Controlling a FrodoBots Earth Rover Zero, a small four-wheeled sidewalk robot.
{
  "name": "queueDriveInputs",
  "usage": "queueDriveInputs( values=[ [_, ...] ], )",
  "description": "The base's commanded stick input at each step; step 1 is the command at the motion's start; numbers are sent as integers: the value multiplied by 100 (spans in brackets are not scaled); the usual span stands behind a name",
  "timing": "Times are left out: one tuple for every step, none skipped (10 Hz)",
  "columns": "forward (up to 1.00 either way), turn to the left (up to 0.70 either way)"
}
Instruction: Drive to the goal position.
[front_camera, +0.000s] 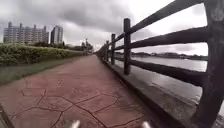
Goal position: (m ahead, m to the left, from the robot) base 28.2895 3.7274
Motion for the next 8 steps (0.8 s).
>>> queueDriveInputs(
  values=[
    [0,50],
    [0,50],
    [0,50],
    [0,50],
    [0,50],
    [0,50],
    [0,50],
    [0,50]
  ],
)
